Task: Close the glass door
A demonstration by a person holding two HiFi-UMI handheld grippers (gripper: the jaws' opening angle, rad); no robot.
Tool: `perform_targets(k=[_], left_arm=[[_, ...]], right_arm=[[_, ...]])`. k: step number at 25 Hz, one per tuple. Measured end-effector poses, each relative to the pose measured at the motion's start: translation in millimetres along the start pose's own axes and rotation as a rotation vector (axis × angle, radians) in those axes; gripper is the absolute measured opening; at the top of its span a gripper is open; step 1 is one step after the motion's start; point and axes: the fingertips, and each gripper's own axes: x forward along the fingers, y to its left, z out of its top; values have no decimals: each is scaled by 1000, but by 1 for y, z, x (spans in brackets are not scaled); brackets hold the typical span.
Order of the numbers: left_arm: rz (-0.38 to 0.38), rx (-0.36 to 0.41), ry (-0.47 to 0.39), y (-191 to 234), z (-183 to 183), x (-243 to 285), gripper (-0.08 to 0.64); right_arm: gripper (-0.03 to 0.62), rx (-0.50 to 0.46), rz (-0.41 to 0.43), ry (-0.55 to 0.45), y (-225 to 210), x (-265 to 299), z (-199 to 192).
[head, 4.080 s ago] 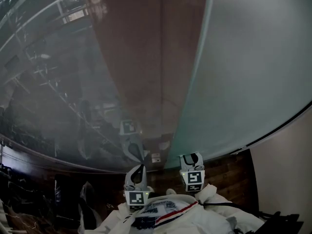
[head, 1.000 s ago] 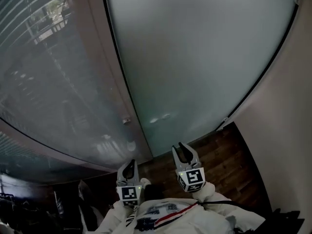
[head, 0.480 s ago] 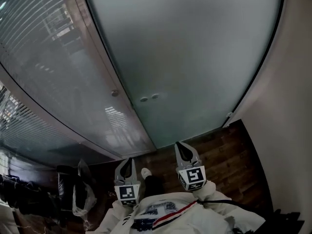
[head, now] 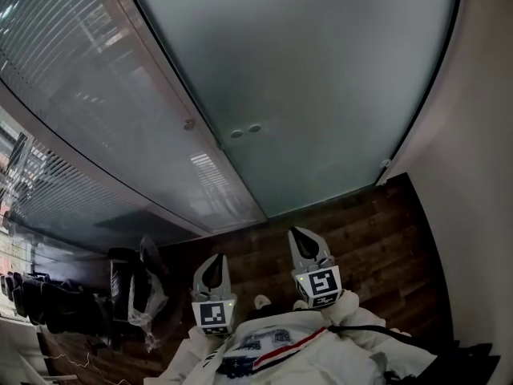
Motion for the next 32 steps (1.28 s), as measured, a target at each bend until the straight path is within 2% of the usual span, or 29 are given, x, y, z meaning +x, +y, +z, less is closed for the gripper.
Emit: perform_targets(k=[7, 12, 15, 20, 24, 28, 32], left_arm=[[-88, -10, -14, -25, -6, -15, 2], [-126, -27, -45, -22, -15, -50, 2], [-124, -38, -65, -13, -28, -76, 2], [-121, -59, -96, 0, -36, -120, 2], [-129, -90, -94, 1, -60, -154, 2], [-127, -104, -94, 0, -77, -178, 2], [-126, -106, -86, -9, -84, -193, 2]], right_arm=[[7, -29, -23, 14, 21, -33, 8], [8, -21, -50, 25, 58, -59, -2], [8, -39, -71, 45, 82, -78, -15], [6, -74, -46, 8, 131, -106, -15], [6, -106, -43, 3, 165, -128, -21], [6, -89, -63, 30, 182, -146, -39], [6, -114, -62, 57, 188, -159, -45]])
